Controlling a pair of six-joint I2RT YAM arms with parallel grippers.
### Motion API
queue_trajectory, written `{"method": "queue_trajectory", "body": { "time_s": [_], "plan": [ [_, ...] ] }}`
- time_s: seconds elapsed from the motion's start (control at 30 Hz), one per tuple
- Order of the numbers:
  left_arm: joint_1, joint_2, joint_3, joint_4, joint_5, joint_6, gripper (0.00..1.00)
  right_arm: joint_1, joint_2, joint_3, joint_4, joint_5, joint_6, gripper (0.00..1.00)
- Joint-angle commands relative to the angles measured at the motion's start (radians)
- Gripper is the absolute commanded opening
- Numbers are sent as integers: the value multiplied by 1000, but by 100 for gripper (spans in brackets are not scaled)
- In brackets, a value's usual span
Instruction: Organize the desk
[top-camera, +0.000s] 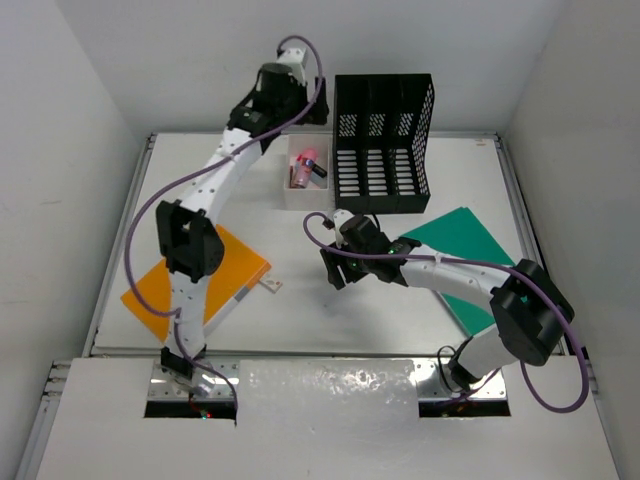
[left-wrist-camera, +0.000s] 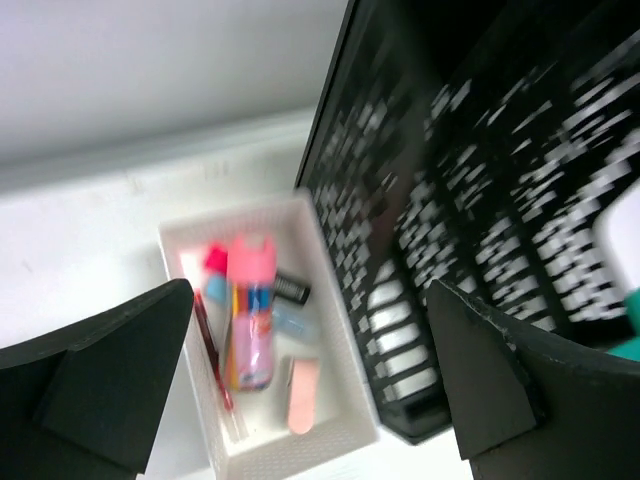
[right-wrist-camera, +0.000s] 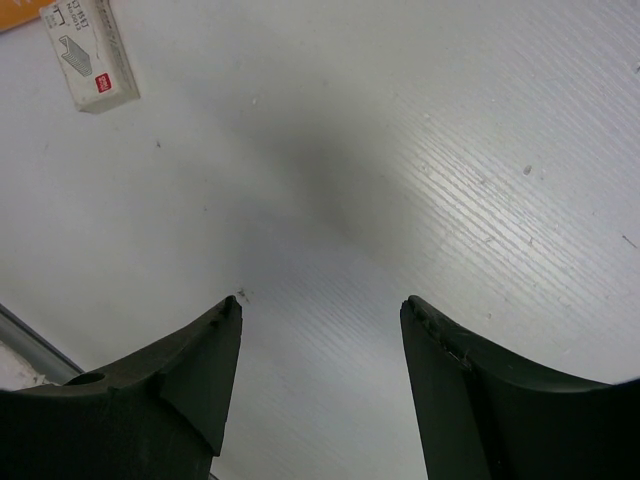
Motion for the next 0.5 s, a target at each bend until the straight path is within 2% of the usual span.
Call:
{"method": "queue_trajectory", "body": {
  "time_s": [0.0, 0.03, 0.1, 0.13, 0.2, 0.23, 0.27, 0.4, 0.47],
  "plan": [
    [-2, -175, 28, 93, 12, -3, 98, 1, -14, 5, 35, 5, 0, 63],
    [-2, -216, 16, 93, 7, -1, 97, 0, -16, 7, 40, 5, -2, 63],
    [-2, -258, -44, 87, -23, 8, 85, 0, -11, 10, 48, 9, -8, 63],
    [-2, -299, -105, 84, -75, 11, 66, 0, -6, 13, 57, 14, -12, 63],
    [-3, -344, -183, 68, -132, 16, 51, 0, 15, 41, 66, 6, -37, 63],
    [-2, -390, -228, 61, -182, 16, 38, 1, 24, 56, 66, -5, -45, 63],
    [-2, -416, -318, 55, -210, 0, 34, 0, 45, 86, 71, -18, -60, 64],
    [0, -584, -580, 7, -342, -70, 34, 17, 99, 140, 127, -84, -101, 65],
    [3, -641, -726, -42, -381, -116, 48, 29, 127, 188, 123, -121, -131, 65]
  ]
}}
